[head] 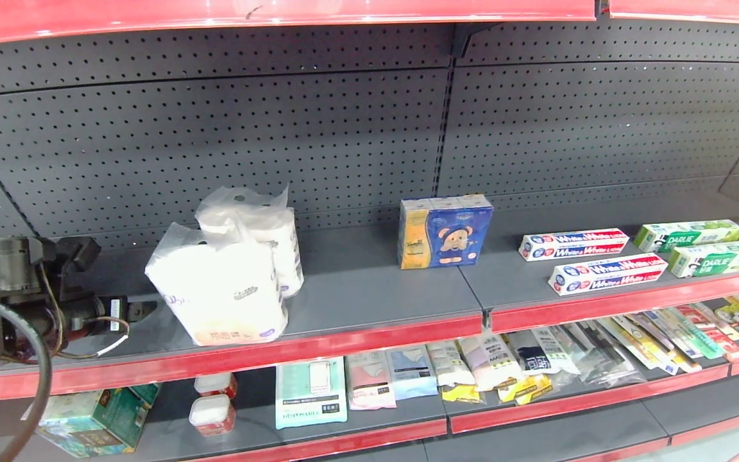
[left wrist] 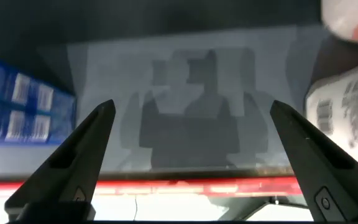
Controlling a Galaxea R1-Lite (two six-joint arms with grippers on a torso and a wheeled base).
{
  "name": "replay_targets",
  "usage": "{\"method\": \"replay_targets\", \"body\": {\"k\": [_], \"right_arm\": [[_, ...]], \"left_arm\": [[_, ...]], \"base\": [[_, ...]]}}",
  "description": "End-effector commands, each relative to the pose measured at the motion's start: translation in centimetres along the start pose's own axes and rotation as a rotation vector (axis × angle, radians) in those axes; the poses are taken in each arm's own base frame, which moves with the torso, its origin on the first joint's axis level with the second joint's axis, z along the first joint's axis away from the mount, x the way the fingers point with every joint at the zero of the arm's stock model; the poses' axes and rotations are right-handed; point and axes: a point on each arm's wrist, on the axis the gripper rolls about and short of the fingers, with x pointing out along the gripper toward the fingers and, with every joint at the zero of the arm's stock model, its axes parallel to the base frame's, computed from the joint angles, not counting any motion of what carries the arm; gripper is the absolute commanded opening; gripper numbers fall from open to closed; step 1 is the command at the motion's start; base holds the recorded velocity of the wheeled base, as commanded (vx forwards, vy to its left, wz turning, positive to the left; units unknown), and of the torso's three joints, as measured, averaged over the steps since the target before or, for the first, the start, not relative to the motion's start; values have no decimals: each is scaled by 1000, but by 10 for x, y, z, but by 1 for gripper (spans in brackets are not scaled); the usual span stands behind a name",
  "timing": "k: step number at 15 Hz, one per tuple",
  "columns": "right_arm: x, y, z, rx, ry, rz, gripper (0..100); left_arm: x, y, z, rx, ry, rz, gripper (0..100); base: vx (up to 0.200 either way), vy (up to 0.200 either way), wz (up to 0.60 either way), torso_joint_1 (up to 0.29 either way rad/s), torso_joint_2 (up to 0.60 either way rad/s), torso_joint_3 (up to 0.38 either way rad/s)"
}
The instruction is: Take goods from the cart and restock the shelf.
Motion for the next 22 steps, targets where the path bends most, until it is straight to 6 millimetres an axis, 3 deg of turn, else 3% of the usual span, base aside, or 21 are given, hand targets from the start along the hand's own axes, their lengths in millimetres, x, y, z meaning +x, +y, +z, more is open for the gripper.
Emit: {"method": "replay_targets", "body": {"k": [1,22], "right_arm": [[0,0,0,0,1,1,100],[0,0,0,0,1,1,100]], "left_arm": [[7,-1,-3,0,13,-15,100],[15,-28,-6,30,45,-101,100]], "base": [[0,0,0,0,0,0],[0,0,0,0,0,0]]}}
